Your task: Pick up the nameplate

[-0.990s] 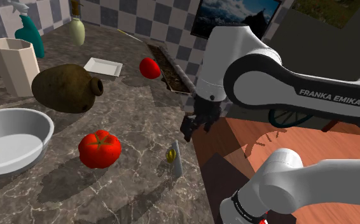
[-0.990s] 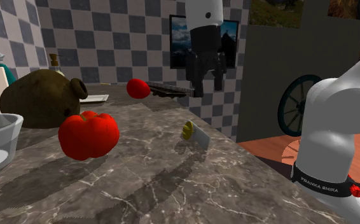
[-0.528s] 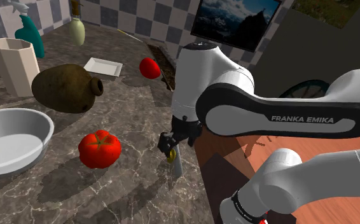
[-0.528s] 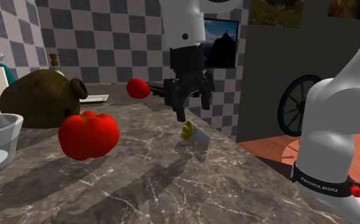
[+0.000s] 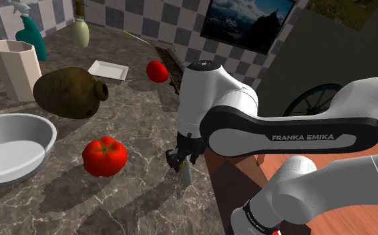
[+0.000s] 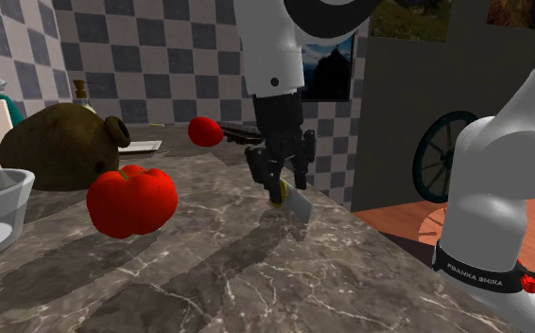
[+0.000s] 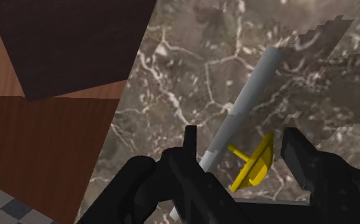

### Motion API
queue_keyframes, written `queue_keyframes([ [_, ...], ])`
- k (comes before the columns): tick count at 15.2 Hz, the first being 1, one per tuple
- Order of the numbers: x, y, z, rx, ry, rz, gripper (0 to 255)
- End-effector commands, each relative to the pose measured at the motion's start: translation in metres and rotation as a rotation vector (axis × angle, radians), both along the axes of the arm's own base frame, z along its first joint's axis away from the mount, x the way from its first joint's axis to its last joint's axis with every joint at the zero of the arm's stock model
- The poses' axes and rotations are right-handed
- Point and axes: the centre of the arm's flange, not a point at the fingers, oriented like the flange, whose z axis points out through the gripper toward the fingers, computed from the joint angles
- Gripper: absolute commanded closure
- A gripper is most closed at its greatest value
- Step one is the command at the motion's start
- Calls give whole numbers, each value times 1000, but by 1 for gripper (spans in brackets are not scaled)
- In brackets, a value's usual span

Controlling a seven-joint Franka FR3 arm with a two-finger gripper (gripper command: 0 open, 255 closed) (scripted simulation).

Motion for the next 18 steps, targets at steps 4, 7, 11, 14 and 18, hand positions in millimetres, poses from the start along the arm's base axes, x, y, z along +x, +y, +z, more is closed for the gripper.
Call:
queue_keyframes([
  [4, 0, 0, -1, 0, 0, 0, 255],
  [7, 0, 0, -1, 0, 0, 0, 255],
  [11, 1, 1, 10, 0, 0, 0, 255],
  [14, 1, 1, 25, 0, 0, 0, 255],
  [18, 1, 1, 46, 0, 0, 0, 255],
])
